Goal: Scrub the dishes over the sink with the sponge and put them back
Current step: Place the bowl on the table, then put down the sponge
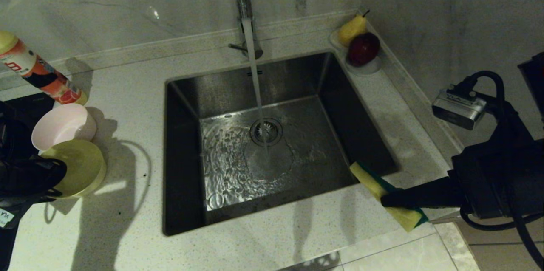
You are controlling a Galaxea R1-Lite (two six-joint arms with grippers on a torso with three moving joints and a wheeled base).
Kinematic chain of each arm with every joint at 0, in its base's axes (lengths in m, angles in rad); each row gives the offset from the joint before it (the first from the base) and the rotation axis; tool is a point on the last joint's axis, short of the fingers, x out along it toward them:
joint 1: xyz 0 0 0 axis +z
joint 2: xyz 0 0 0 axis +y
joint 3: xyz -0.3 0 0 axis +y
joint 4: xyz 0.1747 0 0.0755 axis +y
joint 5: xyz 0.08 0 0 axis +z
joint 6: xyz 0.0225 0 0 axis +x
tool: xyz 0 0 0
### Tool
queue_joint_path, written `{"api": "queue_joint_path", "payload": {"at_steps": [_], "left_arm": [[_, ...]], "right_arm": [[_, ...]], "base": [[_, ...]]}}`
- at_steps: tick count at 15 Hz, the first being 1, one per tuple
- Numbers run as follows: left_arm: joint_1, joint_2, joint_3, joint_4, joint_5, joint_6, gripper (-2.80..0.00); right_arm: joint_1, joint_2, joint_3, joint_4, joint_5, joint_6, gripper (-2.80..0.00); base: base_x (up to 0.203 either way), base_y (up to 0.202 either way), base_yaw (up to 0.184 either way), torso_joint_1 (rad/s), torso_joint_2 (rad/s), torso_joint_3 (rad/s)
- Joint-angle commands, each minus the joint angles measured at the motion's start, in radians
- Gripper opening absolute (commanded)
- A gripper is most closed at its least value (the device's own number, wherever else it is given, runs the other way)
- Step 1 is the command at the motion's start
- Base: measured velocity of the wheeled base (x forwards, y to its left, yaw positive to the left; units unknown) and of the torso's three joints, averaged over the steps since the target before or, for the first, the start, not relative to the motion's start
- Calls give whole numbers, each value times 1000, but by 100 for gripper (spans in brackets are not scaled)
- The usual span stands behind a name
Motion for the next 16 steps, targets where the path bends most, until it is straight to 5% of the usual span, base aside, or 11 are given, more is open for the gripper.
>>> {"api": "queue_joint_path", "payload": {"at_steps": [1,3,4,10,13,14,15,16], "left_arm": [[1,10,4,3,-2,-5,-280],[1,4,3,3,-2,-2,-280],[1,0,-6,4,-4,-2,0],[2,-57,-36,3,3,-3,0],[3,-104,-161,13,-3,34,0],[2,-107,-212,22,-3,63,-192],[0,-106,-274,48,-3,90,-280],[-3,-103,-332,76,-4,122,-280]], "right_arm": [[0,-18,9,4,3,4,-280],[0,-22,20,4,6,6,-280],[0,-23,28,3,6,5,-280],[-3,-28,49,4,3,4,-280],[-6,-47,61,4,3,1,-280],[-13,-52,62,4,5,4,-280],[-16,-55,63,5,6,9,-280],[-18,-62,62,9,5,10,-280]], "base": [[0,0,0,0,0,0],[0,0,0,0,0,0],[0,0,0,0,0,0],[0,0,0,0,0,0],[0,0,0,0,0,0],[0,0,0,0,0,0],[0,0,0,0,0,0],[0,0,0,0,0,0]]}}
